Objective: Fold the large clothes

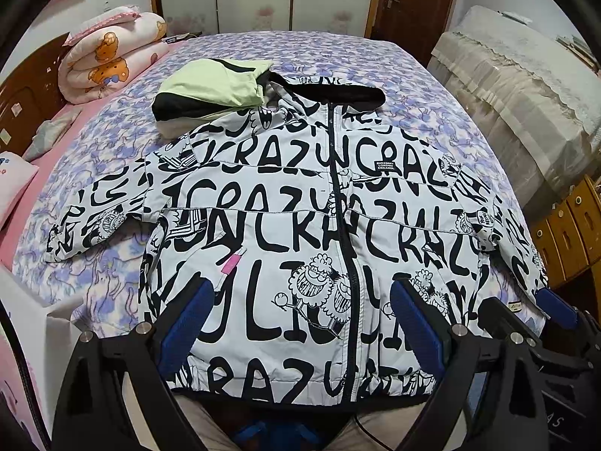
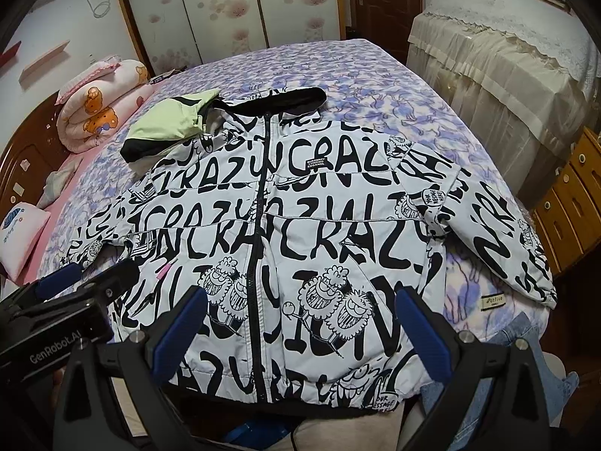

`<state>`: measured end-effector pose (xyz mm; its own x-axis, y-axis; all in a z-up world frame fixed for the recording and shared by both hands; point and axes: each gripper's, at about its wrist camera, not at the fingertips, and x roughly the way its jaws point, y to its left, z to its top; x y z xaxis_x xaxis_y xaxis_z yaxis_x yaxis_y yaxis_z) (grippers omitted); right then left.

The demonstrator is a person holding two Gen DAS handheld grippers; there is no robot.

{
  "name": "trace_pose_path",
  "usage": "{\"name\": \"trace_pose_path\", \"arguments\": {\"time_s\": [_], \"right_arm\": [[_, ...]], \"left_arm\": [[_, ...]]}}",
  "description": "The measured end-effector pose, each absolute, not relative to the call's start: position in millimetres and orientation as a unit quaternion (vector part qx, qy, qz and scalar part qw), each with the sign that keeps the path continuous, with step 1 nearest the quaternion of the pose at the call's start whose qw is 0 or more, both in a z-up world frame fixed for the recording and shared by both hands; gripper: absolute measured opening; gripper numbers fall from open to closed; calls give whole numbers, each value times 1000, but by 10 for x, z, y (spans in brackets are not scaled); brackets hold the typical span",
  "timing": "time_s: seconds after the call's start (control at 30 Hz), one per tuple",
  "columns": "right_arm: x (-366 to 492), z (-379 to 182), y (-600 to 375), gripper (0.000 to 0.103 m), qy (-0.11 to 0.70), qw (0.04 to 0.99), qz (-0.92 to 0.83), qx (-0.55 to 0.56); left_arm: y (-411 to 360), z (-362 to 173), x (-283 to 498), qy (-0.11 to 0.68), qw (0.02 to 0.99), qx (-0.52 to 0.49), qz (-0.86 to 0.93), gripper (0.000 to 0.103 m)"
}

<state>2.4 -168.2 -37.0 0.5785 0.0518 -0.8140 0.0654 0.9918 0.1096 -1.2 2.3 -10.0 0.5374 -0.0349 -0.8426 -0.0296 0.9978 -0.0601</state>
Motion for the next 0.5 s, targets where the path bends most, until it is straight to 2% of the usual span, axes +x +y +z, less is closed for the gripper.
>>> {"name": "trace_pose_path", "arguments": {"time_s": [0.5], "right_arm": [[52, -259, -1633, 96, 445, 894, 13, 50]], "left_arm": [[78, -103, 7, 476, 878, -47, 0, 94]]}}
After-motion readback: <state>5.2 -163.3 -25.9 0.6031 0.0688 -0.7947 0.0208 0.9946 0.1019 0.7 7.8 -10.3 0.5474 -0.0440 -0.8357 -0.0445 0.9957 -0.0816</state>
